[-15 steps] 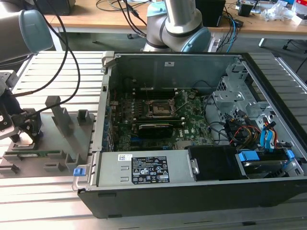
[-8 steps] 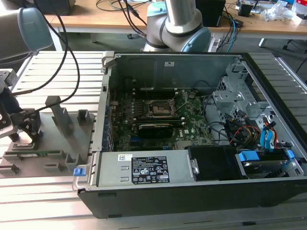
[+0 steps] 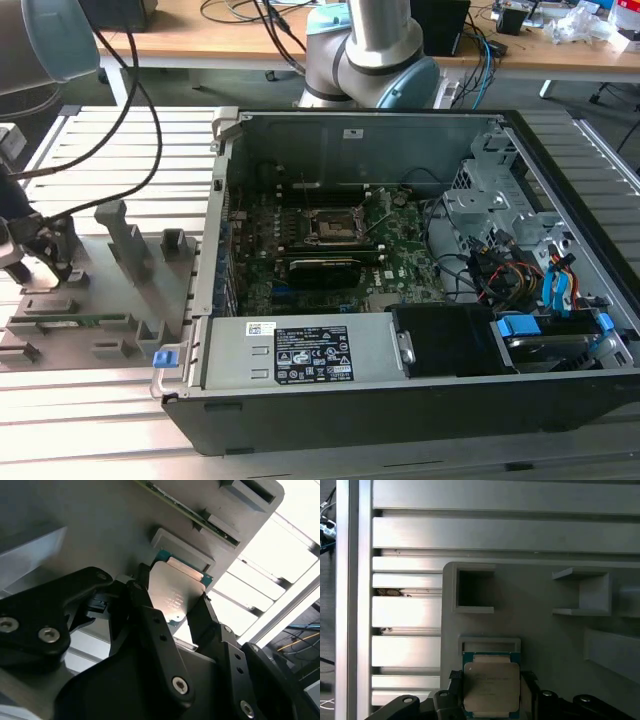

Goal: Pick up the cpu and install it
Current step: 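Pick up the cpu and move it towards the insertion slot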

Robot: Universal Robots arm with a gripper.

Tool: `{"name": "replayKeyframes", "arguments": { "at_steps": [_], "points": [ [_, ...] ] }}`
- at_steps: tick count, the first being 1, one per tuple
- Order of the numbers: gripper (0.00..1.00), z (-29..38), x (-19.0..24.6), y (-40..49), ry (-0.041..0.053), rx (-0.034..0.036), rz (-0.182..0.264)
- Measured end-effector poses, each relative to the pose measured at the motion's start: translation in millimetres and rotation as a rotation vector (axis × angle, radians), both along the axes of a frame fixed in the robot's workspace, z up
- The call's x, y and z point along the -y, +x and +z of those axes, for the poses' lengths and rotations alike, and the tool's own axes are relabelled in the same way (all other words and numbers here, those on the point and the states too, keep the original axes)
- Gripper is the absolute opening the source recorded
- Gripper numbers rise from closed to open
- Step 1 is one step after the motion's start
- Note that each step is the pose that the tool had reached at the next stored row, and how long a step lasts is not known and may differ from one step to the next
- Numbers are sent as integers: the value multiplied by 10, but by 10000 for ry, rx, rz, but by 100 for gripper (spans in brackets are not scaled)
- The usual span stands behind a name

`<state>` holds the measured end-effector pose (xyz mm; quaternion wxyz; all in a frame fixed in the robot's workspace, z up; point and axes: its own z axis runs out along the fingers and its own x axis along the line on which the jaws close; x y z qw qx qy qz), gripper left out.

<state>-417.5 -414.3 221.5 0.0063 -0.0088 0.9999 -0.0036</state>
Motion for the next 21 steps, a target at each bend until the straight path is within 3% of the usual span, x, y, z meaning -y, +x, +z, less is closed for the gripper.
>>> {"name": "replayKeyframes", "arguments": {
  "at_steps": [4,10,17,21],
  "points": [
    [55,98,-4,0,0,0,1],
    [55,183,-8,0,0,0,0],
    [55,390,-12,0,0,0,0],
    [55,464,-12,0,0,0,0]
  ]
}}
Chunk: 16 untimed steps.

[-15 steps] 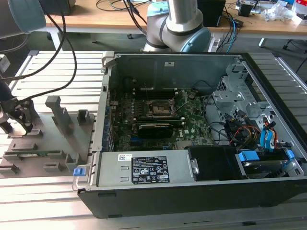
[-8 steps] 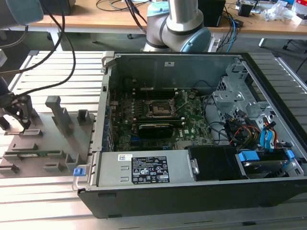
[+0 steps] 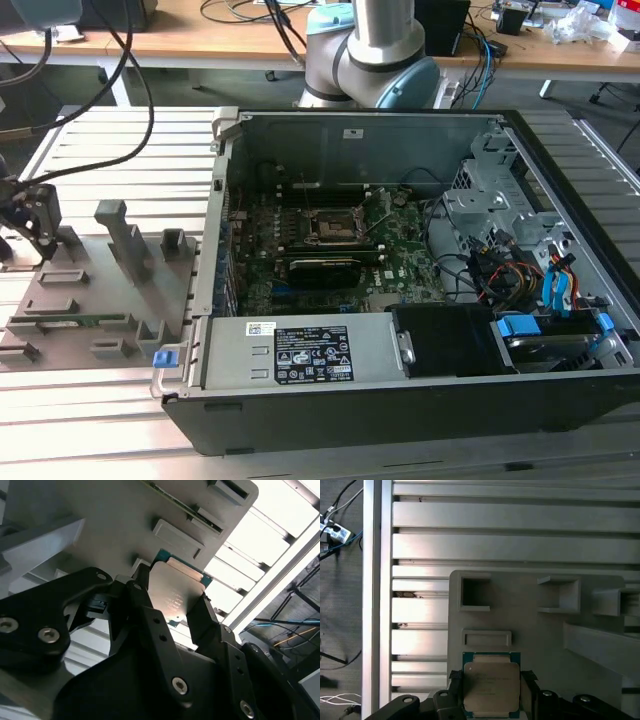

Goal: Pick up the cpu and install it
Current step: 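Pick up the cpu and move it towards the insertion slot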

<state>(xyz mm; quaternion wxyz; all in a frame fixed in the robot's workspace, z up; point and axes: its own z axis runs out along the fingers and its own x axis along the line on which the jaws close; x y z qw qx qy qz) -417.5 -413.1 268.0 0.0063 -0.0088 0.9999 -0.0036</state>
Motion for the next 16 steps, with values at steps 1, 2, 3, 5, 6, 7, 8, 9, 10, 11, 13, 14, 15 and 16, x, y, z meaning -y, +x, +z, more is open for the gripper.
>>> {"name": "replayKeyframes", "arguments": {
  "at_steps": [1,2,3,5,6,7,8,9,10,11,13,14,15,16],
  "points": [
    [55,20,0,0,0,0,0],
    [55,40,0,0,0,1,0],
    [55,71,-1,0,0,0,0],
    [55,131,-1,0,0,0,0],
    [55,151,-1,0,0,1,0],
    [55,170,-2,0,0,0,0],
    [55,209,-2,0,0,0,0],
    [55,228,-2,0,0,0,0],
    [55,243,-2,0,-1,0,0],
    [55,270,-2,0,0,0,0],
    [55,316,-3,0,0,0,0],
    [55,344,-3,0,-1,0,0],
    [55,373,-4,0,-1,0,0],
    [55,388,-4,0,0,1,0]
  ]
}}
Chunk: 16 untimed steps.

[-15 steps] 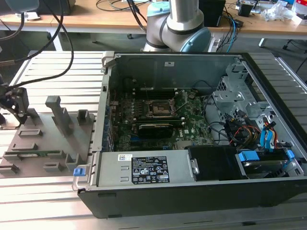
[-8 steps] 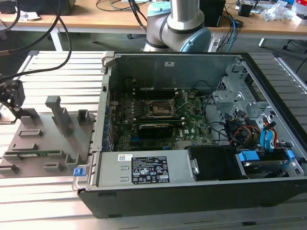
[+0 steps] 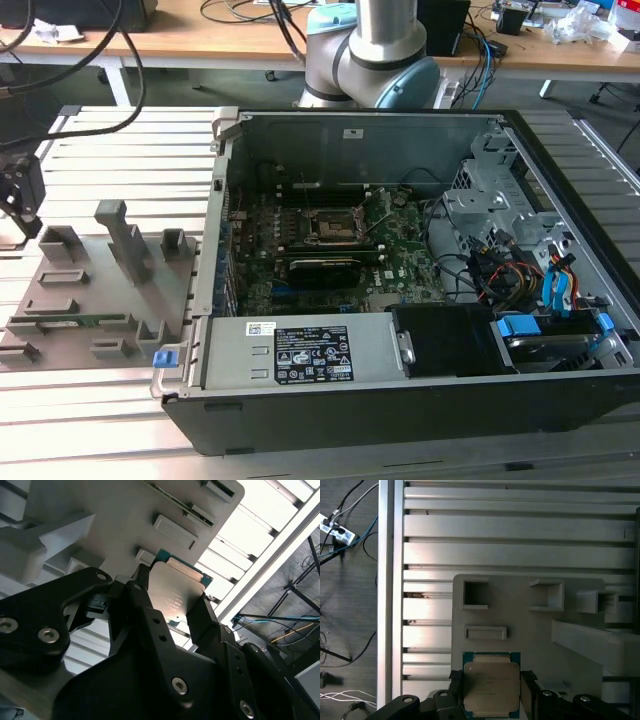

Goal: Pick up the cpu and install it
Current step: 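Pick up the cpu and move it towards the insertion slot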

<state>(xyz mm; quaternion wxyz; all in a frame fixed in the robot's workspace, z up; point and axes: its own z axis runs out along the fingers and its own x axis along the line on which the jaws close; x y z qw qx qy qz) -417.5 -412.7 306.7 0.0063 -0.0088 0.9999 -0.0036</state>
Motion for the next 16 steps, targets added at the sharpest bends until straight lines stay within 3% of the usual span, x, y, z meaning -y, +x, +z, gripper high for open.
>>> {"name": "replayKeyframes", "arguments": {
  "at_steps": [4,9,16],
  "points": [
    [55,107,0,0,0,0,-1],
    [55,292,-1,0,0,0,0],
    [55,474,-1,0,-1,-1,0]
  ]
}}
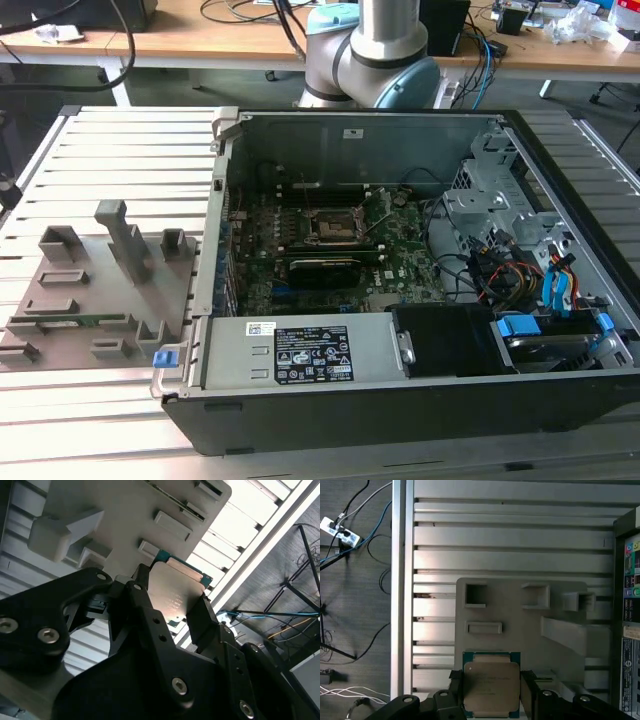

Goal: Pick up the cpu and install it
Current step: 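Pick up the cpu and move it towards the insertion slot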

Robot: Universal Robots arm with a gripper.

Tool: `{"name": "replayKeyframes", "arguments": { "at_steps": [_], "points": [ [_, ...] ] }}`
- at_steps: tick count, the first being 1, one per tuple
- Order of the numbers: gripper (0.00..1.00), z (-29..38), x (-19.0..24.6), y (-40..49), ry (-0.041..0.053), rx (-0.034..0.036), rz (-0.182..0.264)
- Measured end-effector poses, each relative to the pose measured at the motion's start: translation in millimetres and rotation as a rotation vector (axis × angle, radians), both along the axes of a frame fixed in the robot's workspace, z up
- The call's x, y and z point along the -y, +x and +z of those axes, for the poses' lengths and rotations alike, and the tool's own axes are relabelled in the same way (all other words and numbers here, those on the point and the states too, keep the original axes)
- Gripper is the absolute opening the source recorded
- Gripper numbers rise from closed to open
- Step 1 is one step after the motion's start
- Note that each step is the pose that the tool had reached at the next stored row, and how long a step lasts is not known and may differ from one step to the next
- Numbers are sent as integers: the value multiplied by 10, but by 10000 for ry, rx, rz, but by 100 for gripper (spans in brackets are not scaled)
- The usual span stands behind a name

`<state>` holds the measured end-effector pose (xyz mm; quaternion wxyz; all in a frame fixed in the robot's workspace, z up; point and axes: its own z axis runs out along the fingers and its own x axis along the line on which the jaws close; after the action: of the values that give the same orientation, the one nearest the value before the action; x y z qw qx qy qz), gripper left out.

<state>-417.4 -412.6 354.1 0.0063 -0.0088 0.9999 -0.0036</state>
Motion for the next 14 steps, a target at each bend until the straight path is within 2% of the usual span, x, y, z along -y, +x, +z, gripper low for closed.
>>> {"name": "replayKeyframes", "arguments": {
  "at_steps": [2,5,6,8,9,11,14],
  "points": [
    [55,55,0,0,0,0,0],
    [55,212,-2,0,0,0,0],
    [55,283,-3,0,0,0,0],
    [55,368,-5,0,1,1,0],
    [55,438,-7,0,0,0,0],
    [55,516,-7,0,0,-2,0],
    [55,517,-8,0,1,1,-3]
  ]
}}
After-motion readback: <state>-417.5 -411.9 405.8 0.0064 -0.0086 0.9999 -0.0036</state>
